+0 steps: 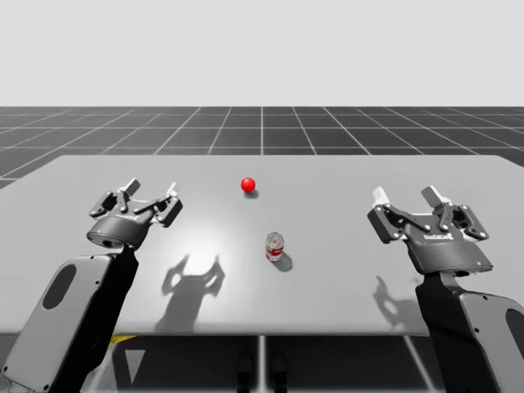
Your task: Watch the red light. When it turns green, pick up the object.
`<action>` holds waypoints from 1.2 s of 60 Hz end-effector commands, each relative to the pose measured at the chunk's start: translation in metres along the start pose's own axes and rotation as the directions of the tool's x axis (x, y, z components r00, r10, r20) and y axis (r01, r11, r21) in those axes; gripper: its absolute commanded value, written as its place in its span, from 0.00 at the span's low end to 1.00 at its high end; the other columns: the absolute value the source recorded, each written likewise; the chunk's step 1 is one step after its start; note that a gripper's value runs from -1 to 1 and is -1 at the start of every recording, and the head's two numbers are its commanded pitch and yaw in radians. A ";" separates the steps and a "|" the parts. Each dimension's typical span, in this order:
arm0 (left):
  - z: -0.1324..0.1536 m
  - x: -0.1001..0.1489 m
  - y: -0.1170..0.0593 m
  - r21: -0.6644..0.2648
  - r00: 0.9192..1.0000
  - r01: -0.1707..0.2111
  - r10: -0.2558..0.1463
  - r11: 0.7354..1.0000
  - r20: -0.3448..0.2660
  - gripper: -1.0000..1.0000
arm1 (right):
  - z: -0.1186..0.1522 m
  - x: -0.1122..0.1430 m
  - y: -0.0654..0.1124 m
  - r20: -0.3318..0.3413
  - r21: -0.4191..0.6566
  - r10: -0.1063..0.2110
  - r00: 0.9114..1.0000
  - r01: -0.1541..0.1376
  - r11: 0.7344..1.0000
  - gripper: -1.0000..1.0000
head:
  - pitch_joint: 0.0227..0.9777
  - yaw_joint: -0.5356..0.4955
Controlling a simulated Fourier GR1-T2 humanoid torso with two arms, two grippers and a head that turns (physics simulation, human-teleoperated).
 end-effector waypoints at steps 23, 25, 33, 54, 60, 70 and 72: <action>-0.008 -0.020 0.007 -0.021 0.996 0.023 -0.025 1.000 -0.086 0.00 | 0.003 -0.013 -0.011 -0.067 0.021 0.016 0.998 -0.015 1.000 0.00 | 0.26 0.50; -0.008 -0.021 0.007 -0.025 0.996 0.027 -0.029 0.999 -0.087 0.00 | 0.003 -0.013 -0.011 -0.066 0.014 0.017 0.998 -0.016 1.000 0.00 | 0.29 0.50; -0.008 -0.021 0.006 -0.032 0.995 0.032 -0.034 0.999 -0.089 0.00 | 0.003 -0.012 -0.012 -0.064 0.012 0.021 0.998 -0.020 1.000 0.00 | 0.38 0.51; -0.008 -0.021 0.005 -0.041 0.995 0.034 -0.037 0.999 -0.090 0.00 | 0.004 -0.011 -0.012 -0.067 0.008 0.021 0.998 -0.020 1.000 0.00 | 0.57 0.57; -0.007 -0.020 0.005 -0.043 0.996 0.029 -0.032 0.999 -0.088 0.00 | 0.004 -0.011 -0.012 -0.069 0.008 0.016 0.998 -0.015 1.000 0.00 | 0.60 0.59; -0.007 -0.019 0.005 -0.046 0.997 0.022 -0.026 0.999 -0.077 0.00 | 0.004 -0.011 -0.012 -0.067 0.009 0.015 0.998 -0.014 1.000 0.00 | 0.60 0.59; -0.006 -0.019 0.005 -0.047 0.997 0.019 -0.022 0.999 -0.074 0.00 | 0.004 -0.011 -0.012 -0.066 0.008 0.016 0.998 -0.016 1.000 0.00 | 0.60 0.59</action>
